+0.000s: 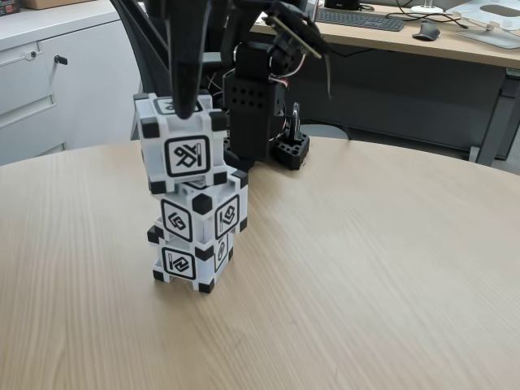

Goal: Stack cubes from left to right.

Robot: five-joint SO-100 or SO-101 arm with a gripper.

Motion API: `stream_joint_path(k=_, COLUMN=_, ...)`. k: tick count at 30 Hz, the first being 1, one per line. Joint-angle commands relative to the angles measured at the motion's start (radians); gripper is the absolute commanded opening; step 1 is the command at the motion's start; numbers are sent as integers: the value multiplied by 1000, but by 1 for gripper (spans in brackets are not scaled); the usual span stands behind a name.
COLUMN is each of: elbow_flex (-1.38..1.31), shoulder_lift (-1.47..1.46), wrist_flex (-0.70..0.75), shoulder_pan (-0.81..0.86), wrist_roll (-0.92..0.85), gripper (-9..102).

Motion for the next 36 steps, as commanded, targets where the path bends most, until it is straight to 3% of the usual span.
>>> stream_joint_path(k=1, elbow_flex=-40, shoulder_lift=26, wrist_flex=-3, shoulder_pan=-8, wrist_roll=35, gripper=48)
stream_joint_path(k=9, elbow_flex=-40, shoulder_lift=29, wrist_flex=-3, shoulder_pan=-9, wrist_roll=64, gripper=43)
stream_joint_path(k=36, elbow_flex=-26, shoulder_lift=28, wrist_flex=-18, shoulder_pan=-8, wrist_roll=98, gripper=45)
